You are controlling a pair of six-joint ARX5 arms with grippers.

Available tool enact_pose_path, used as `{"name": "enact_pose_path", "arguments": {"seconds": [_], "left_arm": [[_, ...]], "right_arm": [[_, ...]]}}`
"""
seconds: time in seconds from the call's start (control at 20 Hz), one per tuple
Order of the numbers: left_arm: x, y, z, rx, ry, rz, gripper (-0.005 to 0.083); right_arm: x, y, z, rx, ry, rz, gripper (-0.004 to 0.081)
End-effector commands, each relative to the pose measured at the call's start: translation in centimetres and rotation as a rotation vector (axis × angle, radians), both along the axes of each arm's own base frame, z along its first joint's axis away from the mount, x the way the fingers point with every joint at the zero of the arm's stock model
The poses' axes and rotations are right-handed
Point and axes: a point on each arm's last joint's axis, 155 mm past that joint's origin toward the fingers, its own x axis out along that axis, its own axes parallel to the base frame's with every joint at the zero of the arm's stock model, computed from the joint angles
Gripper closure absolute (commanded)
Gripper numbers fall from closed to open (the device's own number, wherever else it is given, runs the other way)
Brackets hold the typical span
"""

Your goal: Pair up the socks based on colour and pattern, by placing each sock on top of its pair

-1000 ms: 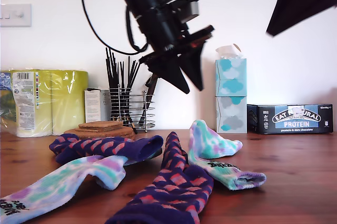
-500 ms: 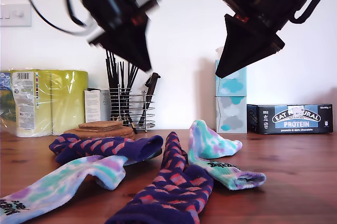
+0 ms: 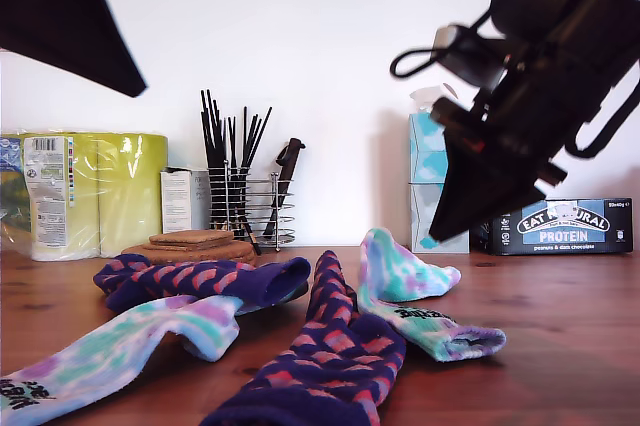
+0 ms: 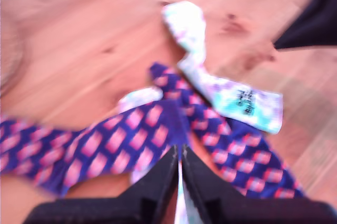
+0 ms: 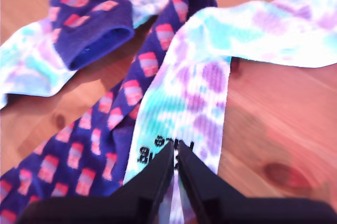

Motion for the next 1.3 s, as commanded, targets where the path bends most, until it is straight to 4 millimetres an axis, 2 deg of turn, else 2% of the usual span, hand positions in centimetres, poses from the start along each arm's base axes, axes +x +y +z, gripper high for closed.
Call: {"name": "enact_pose_path", "arguments": {"seconds": [0.0, 0.15, 0.35, 0.45, 0.6, 0.75, 1.0, 1.15, 1.25], "left_arm": [[-0.4, 0.2, 0.1, -0.019, -0.005, 0.009, 0.0794], [-0.7, 0.4, 0.7, -0.027, -0.025, 0.013, 0.0794], [-0.7, 0.4, 0.7, -0.027, -0.025, 0.013, 0.0794], [-0.7, 0.4, 0.7, -0.026, -0.026, 0.012, 0.0794], [-0.7, 0.4, 0.7, -0.025, -0.027, 0.011, 0.0794], [-0.7, 0.4, 0.7, -0.025, -0.029, 0.01, 0.0794], [-0.7, 0.4, 0.8, -0.012, -0.047, -0.008, 0.0794], [-0.7, 0.4, 0.7, -0.006, -0.052, -0.014, 0.0794], [-0.7, 0.4, 0.7, -0.006, -0.052, -0.014, 0.0794]], "right_arm": [[-0.4, 0.7, -1.6, -0.001, 0.029, 0.011, 0.0783], [-0.6, 1.3, -4.3, -0.02, 0.078, 0.026, 0.0783], [-1.2, 1.1, -6.9, -0.047, 0.152, 0.005, 0.0783], [-1.4, 0.5, -7.8, -0.079, 0.178, -0.015, 0.0783], [-2.4, -1.6, -9.1, -0.18, 0.237, -0.078, 0.0783], [-5.8, -4.0, -10.4, -0.286, 0.384, -0.107, 0.0783], [-13.8, -5.8, -10.5, -0.437, 0.666, -0.057, 0.0783], [-17.9, -5.4, -9.4, -0.484, 0.786, -0.008, 0.0783], [-18.4, -4.7, -8.6, -0.487, 0.765, 0.005, 0.0783]]}}
